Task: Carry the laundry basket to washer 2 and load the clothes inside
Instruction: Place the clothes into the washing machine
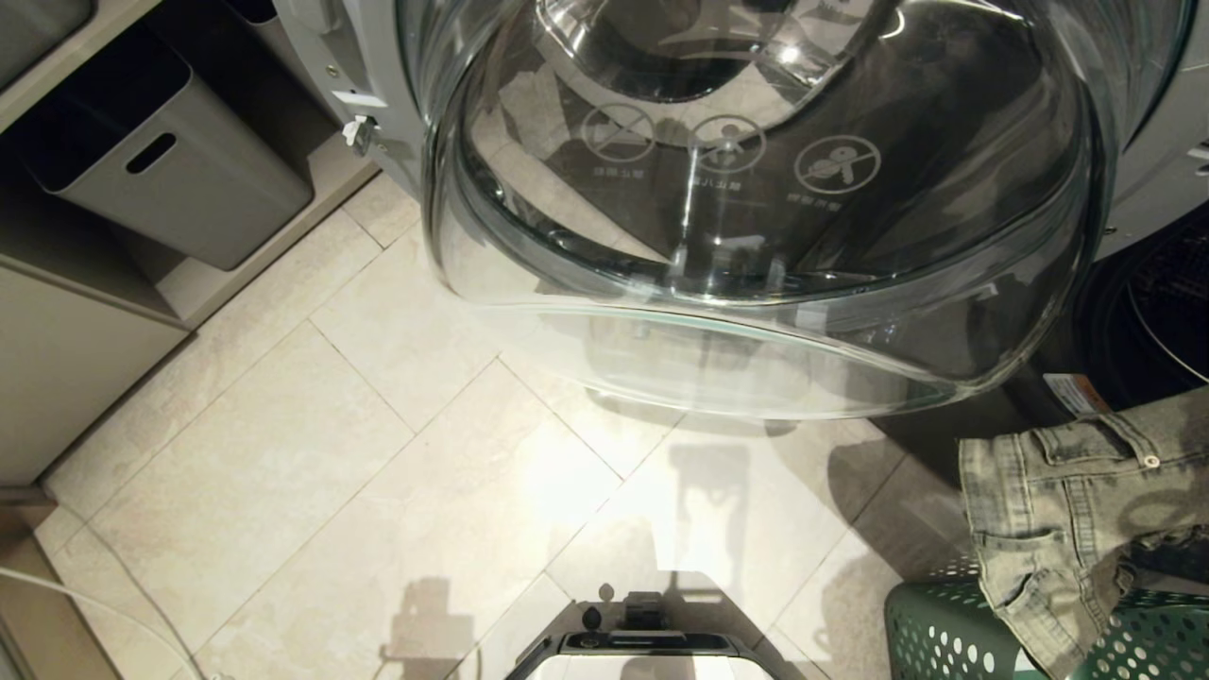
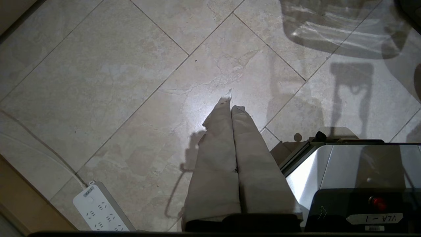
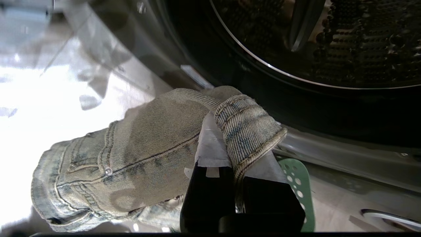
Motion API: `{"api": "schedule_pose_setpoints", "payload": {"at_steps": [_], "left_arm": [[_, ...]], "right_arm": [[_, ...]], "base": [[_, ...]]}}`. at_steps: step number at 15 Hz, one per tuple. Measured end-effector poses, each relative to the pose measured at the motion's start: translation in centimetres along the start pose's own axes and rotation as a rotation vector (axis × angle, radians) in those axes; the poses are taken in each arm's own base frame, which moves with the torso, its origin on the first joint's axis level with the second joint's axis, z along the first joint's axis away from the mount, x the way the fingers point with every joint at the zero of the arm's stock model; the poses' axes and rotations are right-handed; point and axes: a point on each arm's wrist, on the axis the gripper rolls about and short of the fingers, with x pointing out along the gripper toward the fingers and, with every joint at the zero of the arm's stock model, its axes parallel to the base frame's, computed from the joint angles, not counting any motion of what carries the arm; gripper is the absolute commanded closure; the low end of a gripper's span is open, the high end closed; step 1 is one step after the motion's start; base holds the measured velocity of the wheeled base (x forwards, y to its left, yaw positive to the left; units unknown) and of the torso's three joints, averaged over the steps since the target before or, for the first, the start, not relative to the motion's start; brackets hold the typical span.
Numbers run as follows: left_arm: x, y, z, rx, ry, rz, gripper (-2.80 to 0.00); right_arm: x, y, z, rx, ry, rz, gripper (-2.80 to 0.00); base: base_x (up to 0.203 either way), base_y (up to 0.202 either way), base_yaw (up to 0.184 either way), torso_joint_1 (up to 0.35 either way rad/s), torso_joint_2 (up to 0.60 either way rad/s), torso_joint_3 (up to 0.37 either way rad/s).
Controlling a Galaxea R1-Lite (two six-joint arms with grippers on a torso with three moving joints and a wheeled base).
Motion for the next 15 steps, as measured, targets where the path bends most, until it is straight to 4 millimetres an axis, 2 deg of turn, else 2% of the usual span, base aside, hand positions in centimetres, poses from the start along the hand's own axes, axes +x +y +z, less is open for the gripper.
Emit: {"api": "schedule_pose_setpoints", "payload": {"at_steps": [2, 6, 10, 15], "left_arm": [[0.0, 0.0, 0.0, 0.0, 0.0, 0.0, 0.0], [0.0, 0.0, 0.0, 0.0, 0.0, 0.0, 0.0], [0.0, 0.0, 0.0, 0.0, 0.0, -0.001, 0.0], [0.0, 0.0, 0.0, 0.002, 0.0, -0.001, 0.0]], "right_arm": [[0.8, 0.6, 0.7, 0.021, -0.023, -0.028, 0.0], [2.1, 0.3, 1.8, 0.032, -0.025, -0.108, 0.0], [3.7, 0.0, 1.6, 0.026, 0.009, -0.122, 0.0], [4.0, 0.0, 1.4, 0.019, 0.021, -0.102, 0.0]], "base": [[0.0, 0.0, 0.0, 0.0, 0.0, 0.0], [0.0, 0.0, 0.0, 0.0, 0.0, 0.0], [0.0, 0.0, 0.0, 0.0, 0.0, 0.0], [0.0, 0.0, 0.0, 0.0, 0.0, 0.0]]}}
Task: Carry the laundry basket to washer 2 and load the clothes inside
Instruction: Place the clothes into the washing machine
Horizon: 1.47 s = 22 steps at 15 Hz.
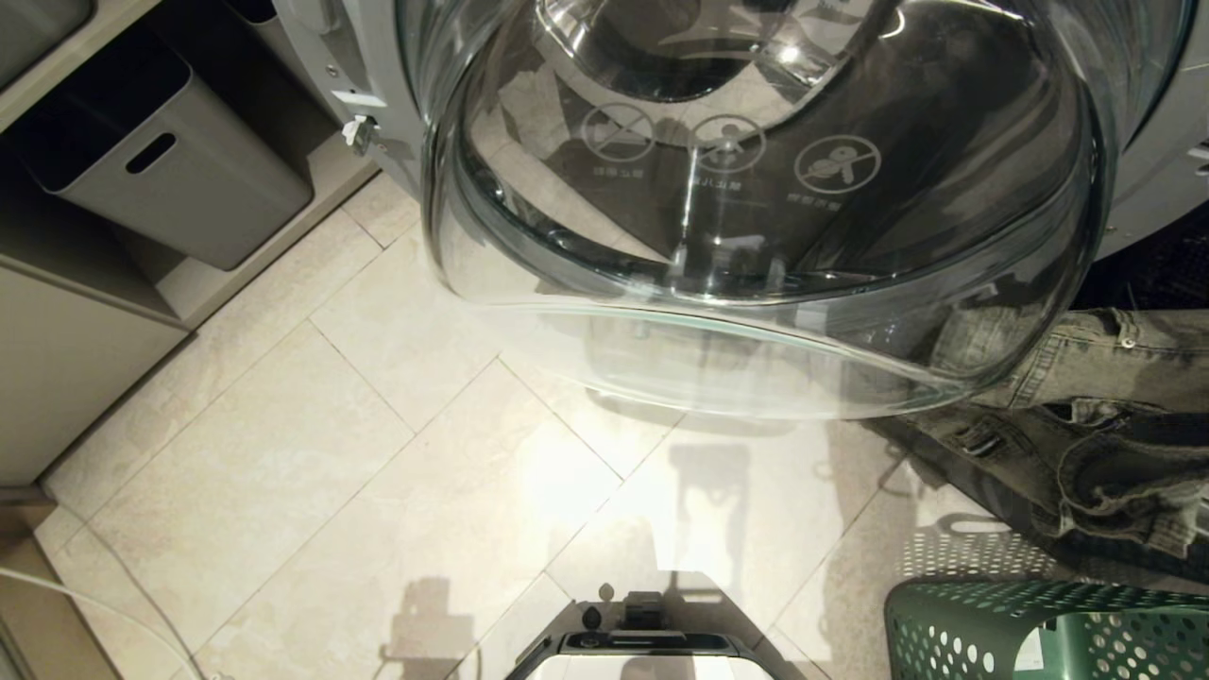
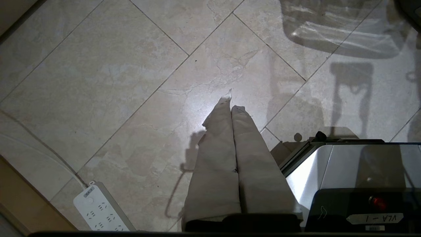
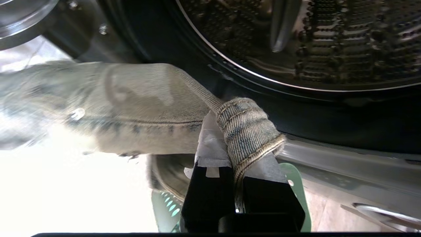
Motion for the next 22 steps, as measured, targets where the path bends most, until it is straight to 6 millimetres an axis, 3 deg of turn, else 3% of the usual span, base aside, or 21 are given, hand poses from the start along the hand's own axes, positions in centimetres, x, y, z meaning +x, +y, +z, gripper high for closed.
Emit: {"api": "schedule_pose_setpoints", "payload": {"at_steps": [22], "left_arm": [[0.0, 0.0, 0.0, -0.001, 0.0, 0.0, 0.0]], "right_arm": [[-1.9, -1.6, -1.2, -0.022, -0.024, 0.013, 0.0]], "base": [[0.0, 0.0, 0.0, 0.0, 0.0, 0.0]]}}
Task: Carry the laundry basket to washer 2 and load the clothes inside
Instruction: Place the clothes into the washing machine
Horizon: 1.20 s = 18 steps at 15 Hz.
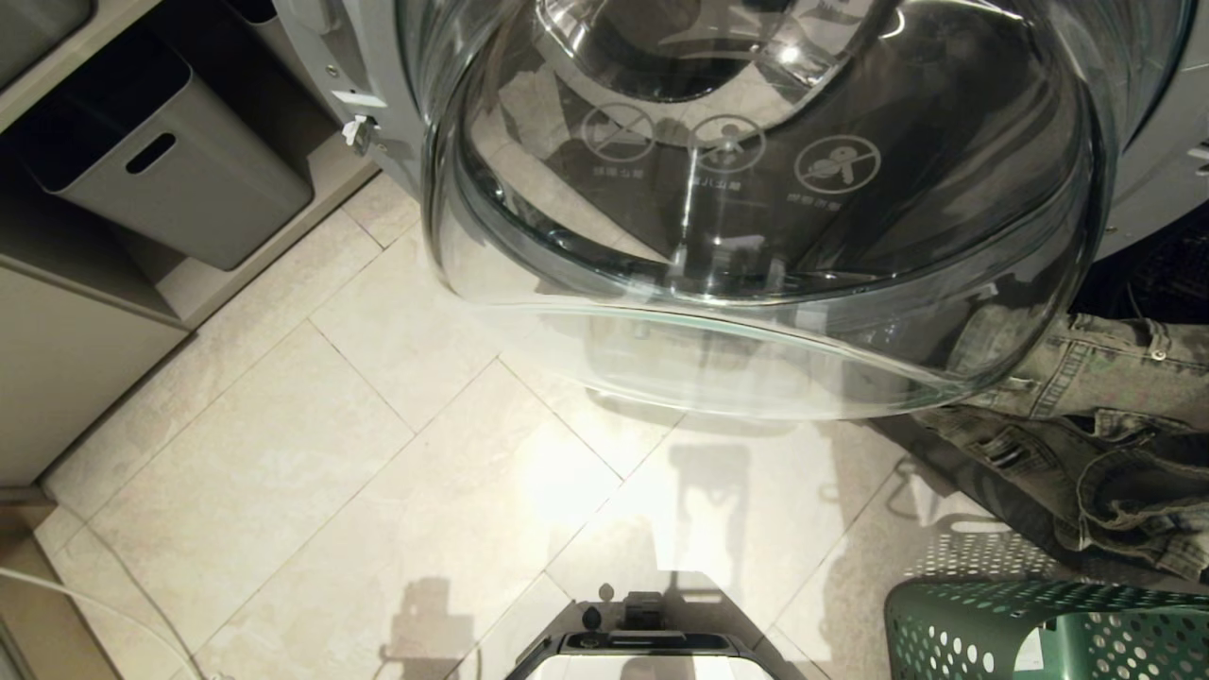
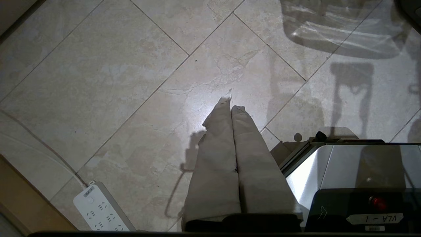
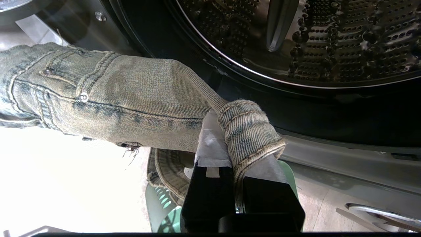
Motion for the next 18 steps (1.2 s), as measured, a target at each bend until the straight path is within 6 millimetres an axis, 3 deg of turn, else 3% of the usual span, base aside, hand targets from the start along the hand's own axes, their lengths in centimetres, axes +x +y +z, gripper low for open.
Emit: {"api": "schedule_pose_setpoints", "payload": {"at_steps": [11, 18], "left_arm": [[0.0, 0.0, 0.0, 0.0, 0.0, 0.0, 0.0], [0.0, 0.0, 0.0, 0.0, 0.0, 0.001, 0.0]], "right_arm": [[-0.34, -0.2, -0.11, -0.021, -0.01, 0.032, 0.0], [-0.28, -0.12, -0.66, -0.065, 0.003, 0.041, 0.0]], "base": [[0.0, 0.0, 0.0, 0.0, 0.0, 0.0], [0.001, 0.008, -0.157, 0.002, 0.0, 0.003]]}}
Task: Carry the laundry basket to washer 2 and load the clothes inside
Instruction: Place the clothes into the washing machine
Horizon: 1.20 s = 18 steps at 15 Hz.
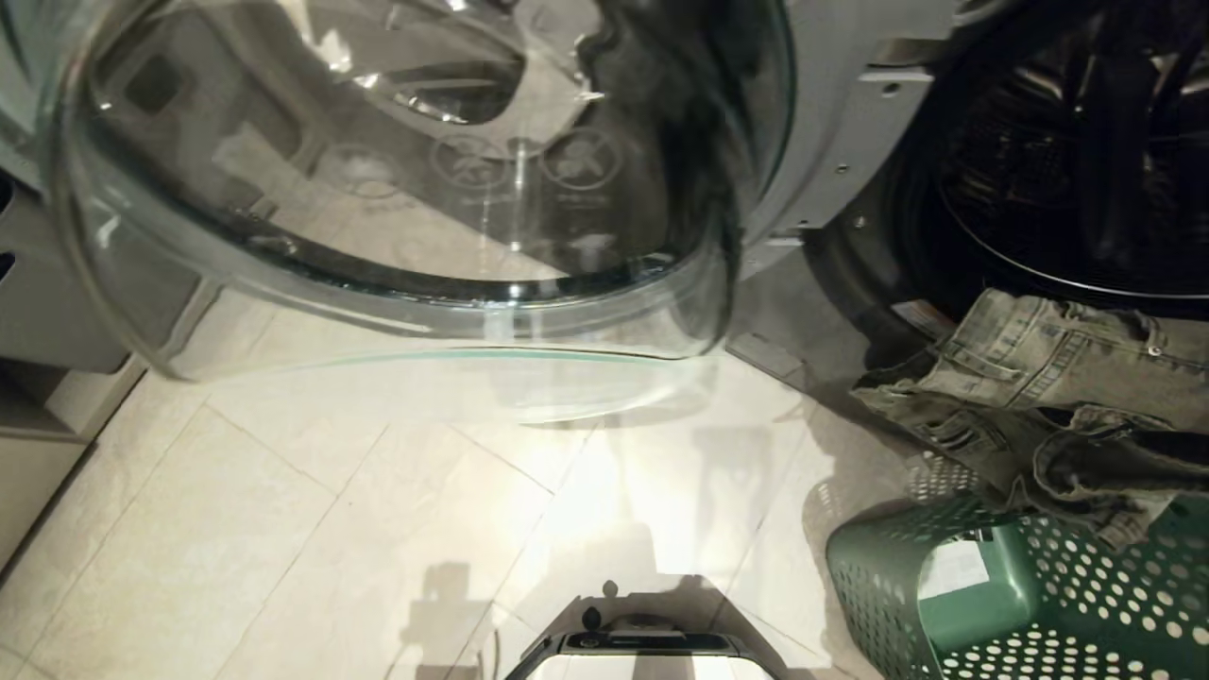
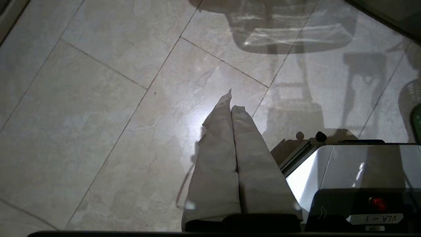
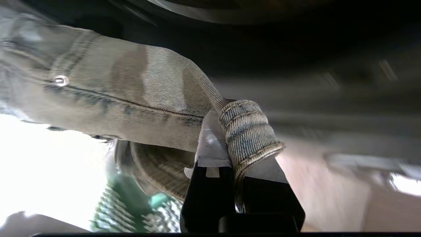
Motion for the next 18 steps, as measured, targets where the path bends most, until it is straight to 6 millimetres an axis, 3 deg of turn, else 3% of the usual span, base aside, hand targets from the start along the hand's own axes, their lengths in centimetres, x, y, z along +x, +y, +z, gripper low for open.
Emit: {"api": "schedule_pose_setpoints", "payload": {"at_steps": [3, 6, 8, 12, 16, 18], "left_arm": [[0.0, 0.0, 0.0, 0.0, 0.0, 0.0, 0.0], [0.0, 0.0, 0.0, 0.0, 0.0, 0.0, 0.0], [0.0, 0.0, 0.0, 0.0, 0.0, 0.0, 0.0], [0.0, 0.0, 0.0, 0.0, 0.0, -0.001, 0.0], [0.0, 0.0, 0.0, 0.0, 0.0, -0.001, 0.0], [0.0, 0.0, 0.0, 0.0, 0.0, -0.001, 0.0]], "right_arm": [[-0.1, 0.2, -0.9, -0.032, 0.009, 0.065, 0.0], [0.1, 0.8, -1.7, -0.046, 0.02, 0.215, 0.0], [0.8, 1.3, -1.6, -0.04, 0.008, 0.225, 0.0], [4.7, 4.2, -0.1, 0.015, -0.097, 0.206, 0.0], [9.7, 8.1, -0.2, 0.039, -0.152, 0.199, 0.0], [11.7, 9.5, 1.1, 0.044, -0.227, 0.184, 0.0]], "base": [[0.001, 0.004, -0.118, 0.004, 0.0, 0.005], [0.0, 0.0, 0.0, 0.0, 0.0, 0.0], [0.0, 0.0, 0.0, 0.0, 0.0, 0.0], [0.0, 0.0, 0.0, 0.0, 0.0, 0.0], [0.0, 0.0, 0.0, 0.0, 0.0, 0.0], [0.0, 0.0, 0.0, 0.0, 0.0, 0.0]]}}
